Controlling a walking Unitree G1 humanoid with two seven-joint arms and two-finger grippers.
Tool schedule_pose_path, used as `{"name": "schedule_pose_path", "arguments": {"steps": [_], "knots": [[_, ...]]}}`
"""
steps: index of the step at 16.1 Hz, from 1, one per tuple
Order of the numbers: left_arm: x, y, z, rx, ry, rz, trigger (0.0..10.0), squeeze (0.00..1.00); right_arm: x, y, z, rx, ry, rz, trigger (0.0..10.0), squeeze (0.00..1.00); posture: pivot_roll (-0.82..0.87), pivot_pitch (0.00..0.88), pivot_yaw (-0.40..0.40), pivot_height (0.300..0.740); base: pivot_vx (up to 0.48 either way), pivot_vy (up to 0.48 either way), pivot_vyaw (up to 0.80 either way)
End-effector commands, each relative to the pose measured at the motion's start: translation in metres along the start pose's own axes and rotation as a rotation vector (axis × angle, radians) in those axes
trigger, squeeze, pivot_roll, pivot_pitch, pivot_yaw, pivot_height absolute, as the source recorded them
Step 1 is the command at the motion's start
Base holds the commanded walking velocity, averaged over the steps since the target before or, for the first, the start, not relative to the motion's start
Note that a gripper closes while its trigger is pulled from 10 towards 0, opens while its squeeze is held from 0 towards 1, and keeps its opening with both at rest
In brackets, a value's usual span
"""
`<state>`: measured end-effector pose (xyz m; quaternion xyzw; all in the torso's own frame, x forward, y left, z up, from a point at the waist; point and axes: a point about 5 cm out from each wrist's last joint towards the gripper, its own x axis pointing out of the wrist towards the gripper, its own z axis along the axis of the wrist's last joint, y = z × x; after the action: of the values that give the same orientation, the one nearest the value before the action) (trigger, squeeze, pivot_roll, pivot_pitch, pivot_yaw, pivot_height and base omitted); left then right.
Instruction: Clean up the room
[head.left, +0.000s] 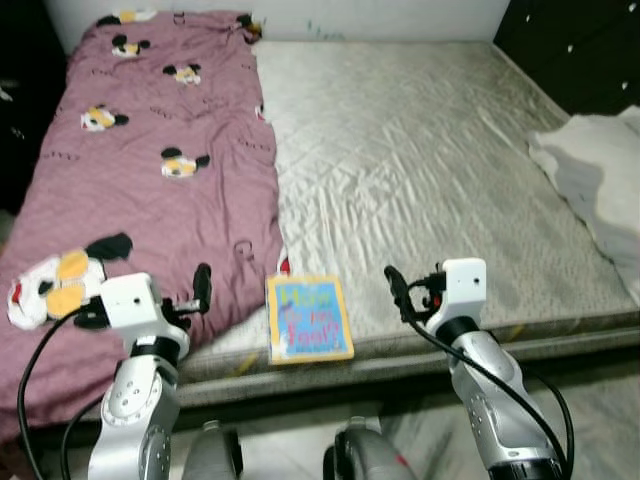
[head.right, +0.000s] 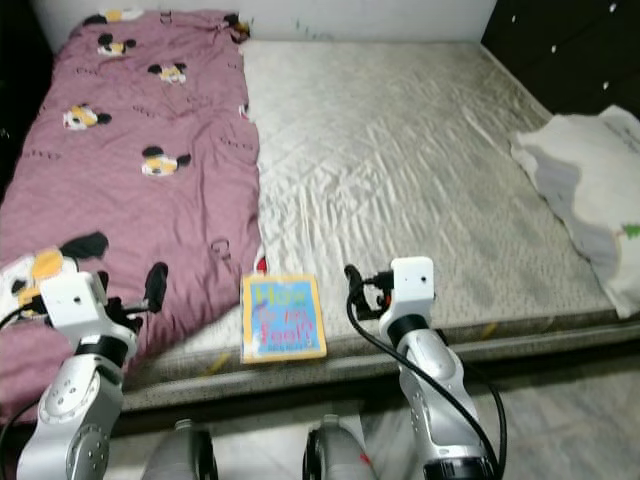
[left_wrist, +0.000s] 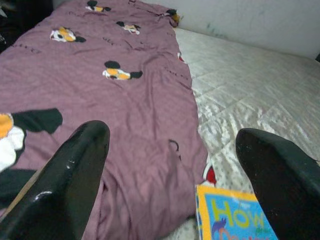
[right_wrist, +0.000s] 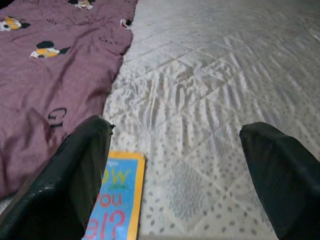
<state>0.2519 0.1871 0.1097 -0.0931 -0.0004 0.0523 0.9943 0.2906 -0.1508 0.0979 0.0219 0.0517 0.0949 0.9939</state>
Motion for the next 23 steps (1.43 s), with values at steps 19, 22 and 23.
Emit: {"name": "schedule_pose_path", "arguments": {"steps": [19,22,23], "knots": [[-0.0008,-0.0057,0.0038,-0.008,-0.026,-0.052,10.0,0.00,0.0000,-0.0013,-0.0011,-0.013,-0.007,-0.004,10.0,0.00,-0.07,0.179,-0.052,0.635,0.179,0.000,0.00],[-0.0013,-0.0090,0.0052,-0.020,-0.037,-0.079,10.0,0.00,0.0002,-0.0009,-0.0014,-0.016,-0.007,0.001,10.0,0.00,-0.07,0.178,-0.052,0.635,0.315,0.000,0.00],[-0.0010,-0.0087,0.0038,-0.014,-0.023,-0.064,10.0,0.00,0.0002,-0.0008,-0.0015,-0.017,-0.006,0.000,10.0,0.00,-0.07,0.180,-0.050,0.635,0.281,0.000,0.00]]}}
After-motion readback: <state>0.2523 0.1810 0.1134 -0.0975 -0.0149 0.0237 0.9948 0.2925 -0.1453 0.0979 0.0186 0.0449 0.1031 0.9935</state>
